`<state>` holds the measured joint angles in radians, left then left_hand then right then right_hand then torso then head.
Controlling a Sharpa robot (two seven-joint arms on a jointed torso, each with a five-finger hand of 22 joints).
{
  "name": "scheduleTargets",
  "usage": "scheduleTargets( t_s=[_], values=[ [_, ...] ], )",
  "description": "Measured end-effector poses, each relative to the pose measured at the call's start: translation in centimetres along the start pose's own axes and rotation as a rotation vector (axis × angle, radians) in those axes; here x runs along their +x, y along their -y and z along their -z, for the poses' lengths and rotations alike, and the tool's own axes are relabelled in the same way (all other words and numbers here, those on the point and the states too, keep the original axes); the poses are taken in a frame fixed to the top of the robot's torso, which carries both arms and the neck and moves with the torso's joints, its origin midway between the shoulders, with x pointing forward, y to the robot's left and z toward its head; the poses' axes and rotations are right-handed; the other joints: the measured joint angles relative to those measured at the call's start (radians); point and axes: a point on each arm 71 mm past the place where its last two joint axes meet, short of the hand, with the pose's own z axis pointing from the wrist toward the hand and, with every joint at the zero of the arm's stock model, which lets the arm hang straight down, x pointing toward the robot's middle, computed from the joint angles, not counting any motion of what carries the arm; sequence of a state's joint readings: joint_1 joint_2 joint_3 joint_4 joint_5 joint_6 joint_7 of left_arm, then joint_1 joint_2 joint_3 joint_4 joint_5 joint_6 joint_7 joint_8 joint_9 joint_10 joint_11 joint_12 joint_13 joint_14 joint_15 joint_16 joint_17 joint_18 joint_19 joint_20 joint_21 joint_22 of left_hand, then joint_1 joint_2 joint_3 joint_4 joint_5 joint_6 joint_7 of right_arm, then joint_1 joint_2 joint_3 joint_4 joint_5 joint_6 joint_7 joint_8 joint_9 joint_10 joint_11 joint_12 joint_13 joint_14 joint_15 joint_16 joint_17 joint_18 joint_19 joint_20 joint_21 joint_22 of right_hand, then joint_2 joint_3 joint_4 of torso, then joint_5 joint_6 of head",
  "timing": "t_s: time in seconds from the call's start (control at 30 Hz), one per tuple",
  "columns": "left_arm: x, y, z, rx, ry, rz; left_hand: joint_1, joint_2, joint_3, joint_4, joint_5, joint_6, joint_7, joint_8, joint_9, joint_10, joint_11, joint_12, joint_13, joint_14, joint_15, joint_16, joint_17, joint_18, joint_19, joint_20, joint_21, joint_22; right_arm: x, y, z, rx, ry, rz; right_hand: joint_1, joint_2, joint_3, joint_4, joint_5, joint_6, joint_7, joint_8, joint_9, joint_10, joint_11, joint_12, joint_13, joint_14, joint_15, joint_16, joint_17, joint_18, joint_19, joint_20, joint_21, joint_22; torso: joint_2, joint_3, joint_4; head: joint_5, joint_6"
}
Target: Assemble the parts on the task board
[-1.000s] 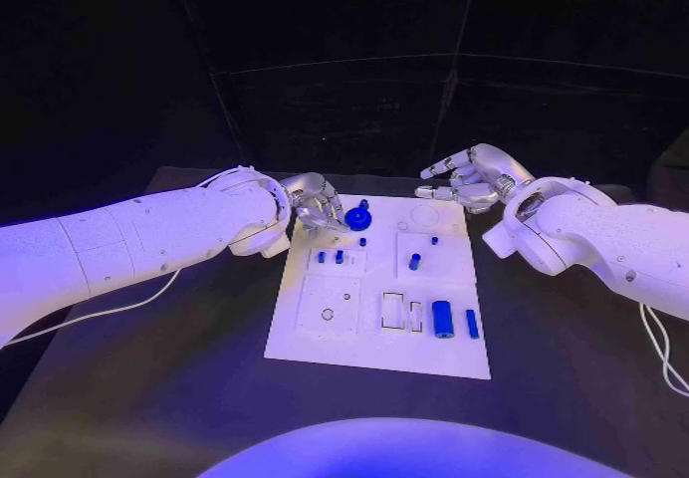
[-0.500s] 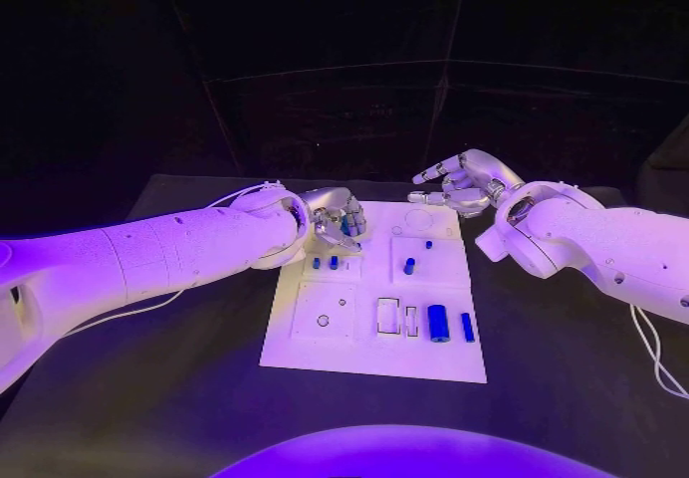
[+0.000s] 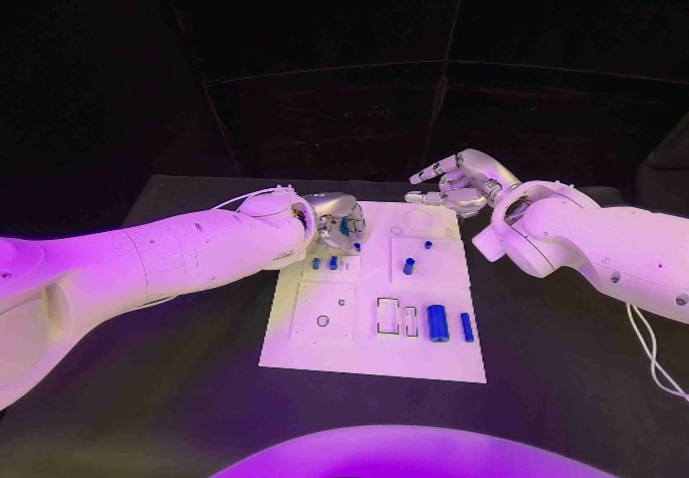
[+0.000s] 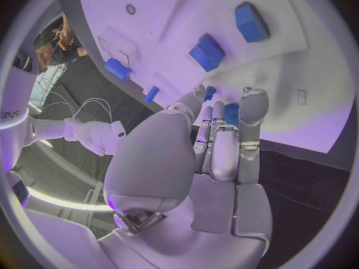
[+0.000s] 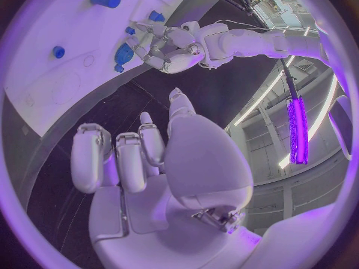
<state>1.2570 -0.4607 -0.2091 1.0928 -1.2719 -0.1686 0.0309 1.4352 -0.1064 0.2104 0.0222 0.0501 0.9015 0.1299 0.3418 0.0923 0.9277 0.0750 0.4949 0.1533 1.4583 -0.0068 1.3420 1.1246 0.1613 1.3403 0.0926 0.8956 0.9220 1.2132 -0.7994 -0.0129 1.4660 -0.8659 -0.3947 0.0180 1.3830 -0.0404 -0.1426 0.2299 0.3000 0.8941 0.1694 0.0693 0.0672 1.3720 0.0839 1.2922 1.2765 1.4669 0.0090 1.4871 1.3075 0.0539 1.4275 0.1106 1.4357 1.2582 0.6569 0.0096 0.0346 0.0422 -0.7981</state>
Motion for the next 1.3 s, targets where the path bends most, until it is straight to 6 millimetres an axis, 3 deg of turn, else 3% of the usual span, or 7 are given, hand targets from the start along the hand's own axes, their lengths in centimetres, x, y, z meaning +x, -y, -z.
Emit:
scheduleTargets(
  t_s=[0.13, 0.17, 0.2, 1.17, 1.23, 1.3],
  values=[
    [0.0, 0.02, -0.22, -0.002, 0.0, -0.014, -0.005, 0.005, 0.013, -0.001, 0.0, 0.013, -0.001, -0.008, -0.006, 0.01, -0.002, -0.012, -0.012, 0.0, 0.0, 0.0, 0.001, -0.002, 0.006, 0.0, 0.024, 0.023, 0.03, -0.02, -0.03, 0.0, 0.0, 0.0, 0.0, 0.0, 0.0, 0.0, 0.0, 0.0, 0.0, 0.0, 0.0, 0.0, 0.0, 0.0, 0.0, 0.0, 0.0, 0.0, 0.0, 0.0, 0.0, 0.0, 0.0, 0.0, 0.0, 0.0003, 0.0001, 0.0, 0.001],
    [-0.01, 0.02, -0.26, -0.003, 0.0, -0.016, -0.006, 0.006, 0.018, -0.001, 0.0, 0.018, 0.002, -0.008, -0.007, 0.014, 0.0, -0.015, -0.015, 0.0, 0.0, 0.0, 0.001, -0.014, 0.013, -0.001, 0.031, 0.029, 0.04, -0.03, -0.04, -0.001, -0.001, 0.0, 0.0, 0.0, 0.0, 0.0, 0.0, 0.0, 0.0, 0.0, 0.0, 0.0, 0.0, 0.0, 0.0, 0.0, 0.0, 0.0, 0.0, 0.0, 0.0, 0.0, 0.0, 0.0, 0.0, 0.0003, 0.0001, 0.0, 0.001],
    [-0.01, 0.04, -0.31, -0.003, 0.0, -0.019, -0.009, 0.009, 0.021, -0.002, 0.0, 0.023, -0.002, -0.008, -0.009, 0.018, -0.004, -0.015, -0.018, 0.0, 0.0, 0.0, 0.0, -0.015, 0.015, -0.001, 0.037, 0.035, 0.06, -0.04, -0.05, -0.001, -0.001, 0.0, 0.0, 0.0, 0.0, 0.0, 0.0, 0.0, 0.0, 0.0, 0.0, 0.0, 0.0, 0.0, 0.0, 0.0, 0.0, 0.0, 0.0, 0.0, 0.0, 0.0, 0.0, 0.0, 0.0, 0.0004, 0.0001, 0.0, 0.001],
    [0.38, 0.61, -0.98, -0.025, -0.059, -0.035, -0.022, 0.022, 0.082, -0.023, 0.0, 0.084, -0.009, -0.046, -0.025, 0.093, -0.013, -0.07, -0.07, 0.007, -0.007, 0.0, -0.039, -0.015, 0.04, -0.012, 0.114, 0.116, 0.2, -0.16, -0.13, -0.004, -0.003, -0.001, -0.004, 0.004, 0.0, 0.0, 0.0, 0.0, 0.0, 0.0, 0.0, 0.0, 0.0, 0.0, 0.0, 0.0, 0.0, 0.0, 0.0, 0.0, 0.0, 0.0, 0.0, 0.0, -0.001, 0.0007, 0.0012, -0.004, -0.004],
    [0.38, 0.6, -1.01, -0.027, -0.06, -0.035, -0.018, 0.027, 0.093, -0.027, 0.0, 0.087, -0.012, -0.051, -0.025, 0.1, -0.014, -0.07, -0.074, 0.007, -0.007, 0.0, -0.04, -0.03, 0.04, -0.012, 0.118, 0.121, 0.2, -0.16, -0.13, -0.004, -0.003, -0.001, -0.004, 0.004, 0.0, 0.0, 0.0, 0.0, 0.0, 0.0, 0.0, 0.0, 0.0, 0.0, 0.001, 0.0, 0.0, 0.0, 0.0, 0.0, 0.0, 0.0, 0.0, 0.0, -0.001, 0.0007, 0.0012, -0.004, -0.004],
    [0.36, 0.6, -1.03, -0.029, -0.06, -0.036, -0.016, 0.029, 0.103, -0.03, 0.0, 0.09, -0.009, -0.051, -0.026, 0.108, -0.015, -0.076, -0.077, 0.007, -0.007, 0.0, -0.041, -0.03, 0.04, -0.012, 0.124, 0.125, 0.21, -0.17, -0.13, -0.004, -0.004, -0.001, -0.004, 0.004, 0.0, 0.0, 0.0, 0.0, 0.0, 0.0, 0.0, 0.0, 0.0, 0.0, 0.0, 0.0, 0.0, 0.0, 0.0, 0.0, 0.0, 0.0, 0.0, 0.0, -0.001, 0.0007, 0.0012, -0.004, -0.005]
  ],
)
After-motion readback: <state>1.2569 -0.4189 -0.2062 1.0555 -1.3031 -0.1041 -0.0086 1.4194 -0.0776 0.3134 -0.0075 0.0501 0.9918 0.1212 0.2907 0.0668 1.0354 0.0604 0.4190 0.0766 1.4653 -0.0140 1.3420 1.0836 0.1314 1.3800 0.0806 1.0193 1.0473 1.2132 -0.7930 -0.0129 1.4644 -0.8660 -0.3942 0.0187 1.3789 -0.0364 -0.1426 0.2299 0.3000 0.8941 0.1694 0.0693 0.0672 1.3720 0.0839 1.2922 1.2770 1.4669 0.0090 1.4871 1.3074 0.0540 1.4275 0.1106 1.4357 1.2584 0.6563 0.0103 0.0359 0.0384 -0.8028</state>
